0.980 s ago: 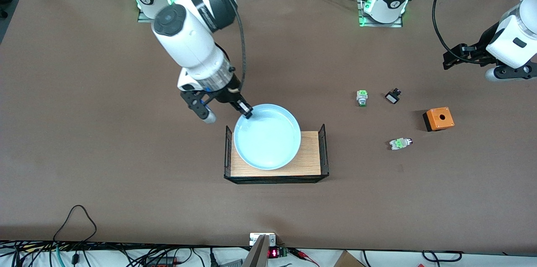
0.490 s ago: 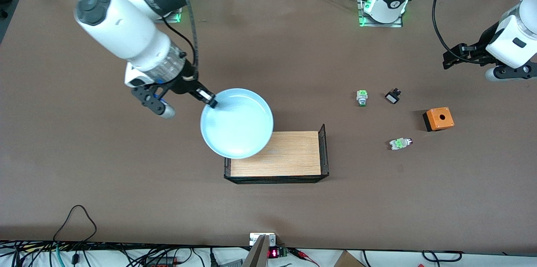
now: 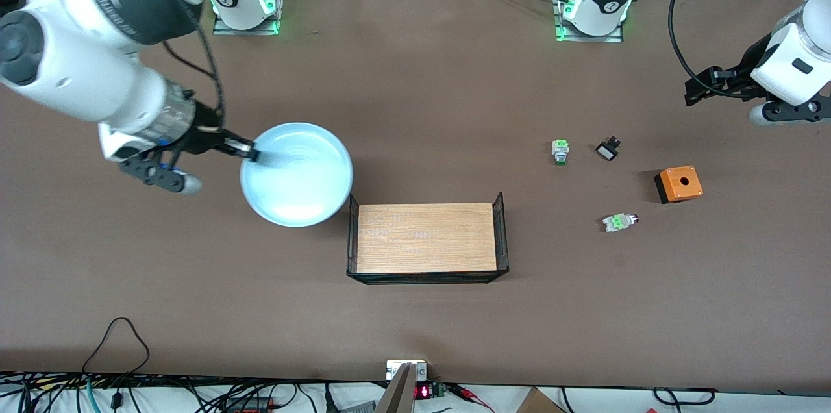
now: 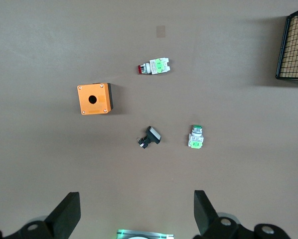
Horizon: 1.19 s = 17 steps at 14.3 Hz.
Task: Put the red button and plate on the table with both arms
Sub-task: 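Lift the plate off the tray and carry it beside the right arm, then lower the plate onto the table with the right gripper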
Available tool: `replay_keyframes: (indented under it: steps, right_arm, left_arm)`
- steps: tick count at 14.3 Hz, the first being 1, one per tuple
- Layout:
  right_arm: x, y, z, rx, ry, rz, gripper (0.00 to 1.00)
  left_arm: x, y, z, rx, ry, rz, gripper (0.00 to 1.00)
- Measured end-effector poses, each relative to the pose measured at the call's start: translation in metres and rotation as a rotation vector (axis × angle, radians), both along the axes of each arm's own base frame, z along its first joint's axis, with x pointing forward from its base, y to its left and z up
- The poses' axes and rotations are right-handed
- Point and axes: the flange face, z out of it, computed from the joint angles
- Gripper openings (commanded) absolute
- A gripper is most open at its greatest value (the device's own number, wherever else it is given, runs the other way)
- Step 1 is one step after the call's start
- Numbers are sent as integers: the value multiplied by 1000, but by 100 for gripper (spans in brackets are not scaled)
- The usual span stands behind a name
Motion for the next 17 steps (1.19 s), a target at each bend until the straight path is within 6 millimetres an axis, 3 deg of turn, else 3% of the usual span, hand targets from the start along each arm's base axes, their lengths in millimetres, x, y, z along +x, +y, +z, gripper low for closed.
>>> replay_keyframes:
  steps: [3, 8, 17]
  right_arm:
    - [-3, -48, -15, -77, -4, 139, 0]
    - [-16, -72, -38, -144, 31, 273, 0]
    - [-30, -143, -97, -119, 110, 298, 0]
  left_arm:
    - [0, 0, 0, 0, 0, 0, 100]
    - [0, 0, 0, 0, 0, -1, 100]
    - [0, -2, 0, 0, 1, -2, 100]
